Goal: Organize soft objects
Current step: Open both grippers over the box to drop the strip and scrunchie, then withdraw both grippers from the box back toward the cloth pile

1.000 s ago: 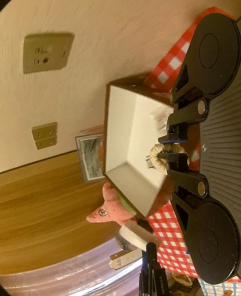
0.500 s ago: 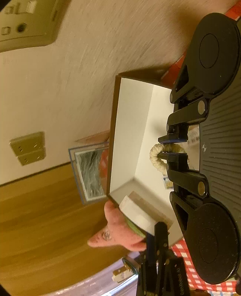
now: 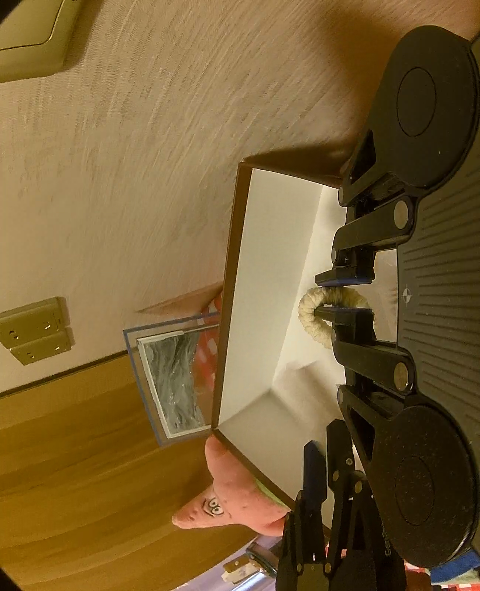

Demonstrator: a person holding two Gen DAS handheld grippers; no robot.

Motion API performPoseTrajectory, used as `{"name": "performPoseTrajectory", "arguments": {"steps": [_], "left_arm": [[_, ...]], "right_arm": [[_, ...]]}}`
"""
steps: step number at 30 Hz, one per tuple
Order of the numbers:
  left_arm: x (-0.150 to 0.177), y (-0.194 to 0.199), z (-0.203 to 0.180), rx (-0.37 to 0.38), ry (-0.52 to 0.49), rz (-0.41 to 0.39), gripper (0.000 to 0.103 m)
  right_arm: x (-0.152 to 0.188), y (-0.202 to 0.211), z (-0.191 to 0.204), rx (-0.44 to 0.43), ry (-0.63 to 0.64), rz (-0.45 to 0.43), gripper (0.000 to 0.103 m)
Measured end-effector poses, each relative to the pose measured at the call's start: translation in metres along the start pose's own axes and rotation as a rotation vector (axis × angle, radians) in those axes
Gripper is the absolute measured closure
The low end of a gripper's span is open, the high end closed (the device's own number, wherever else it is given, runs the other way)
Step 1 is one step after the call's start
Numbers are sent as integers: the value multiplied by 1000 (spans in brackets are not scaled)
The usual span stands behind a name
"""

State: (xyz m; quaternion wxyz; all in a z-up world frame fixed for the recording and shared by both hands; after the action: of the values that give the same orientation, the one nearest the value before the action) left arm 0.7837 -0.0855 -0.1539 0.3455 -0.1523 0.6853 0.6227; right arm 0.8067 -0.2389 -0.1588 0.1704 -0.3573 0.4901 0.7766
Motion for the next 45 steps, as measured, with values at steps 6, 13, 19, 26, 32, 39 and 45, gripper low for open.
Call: {"name": "performPoseTrajectory", "arguments": {"steps": [6,13,19,26,32,39,45], "left_arm": [[1,8,13,-34,30,0,48],[7,32,34,-90,83,1,45],[19,62,42,-123,114,-13,43],[40,105,44,-138,166,-40,40],[68,148,36,-132,187,-59,40],[108,201,31,-120,198,-81,40],[147,245,24,-115,177,-95,40]], "right_arm": [[-4,0,0,-8,-4,-10,93],[-18,-3,11,-24,-10,-48,75],[-28,7,18,-22,-27,-96,32],[-11,43,16,-6,-19,-104,32],[22,88,14,20,-36,-117,32],[60,149,30,76,-67,-154,32],[97,202,55,141,-102,-178,32]]}}
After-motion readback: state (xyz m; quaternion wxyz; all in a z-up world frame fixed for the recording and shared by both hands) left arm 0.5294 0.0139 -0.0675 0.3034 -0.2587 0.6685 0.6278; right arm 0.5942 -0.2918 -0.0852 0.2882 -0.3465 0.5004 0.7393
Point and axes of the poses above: each gripper's, at about its wrist camera, not at the fingertips, and y roughly against the way its jaws point, z to its left, x to its underside, the point moved 7 cm from there along -y, roughly the way its jaws point, and after that the axes turned 2 degrees about x, right-handed, at the moved point
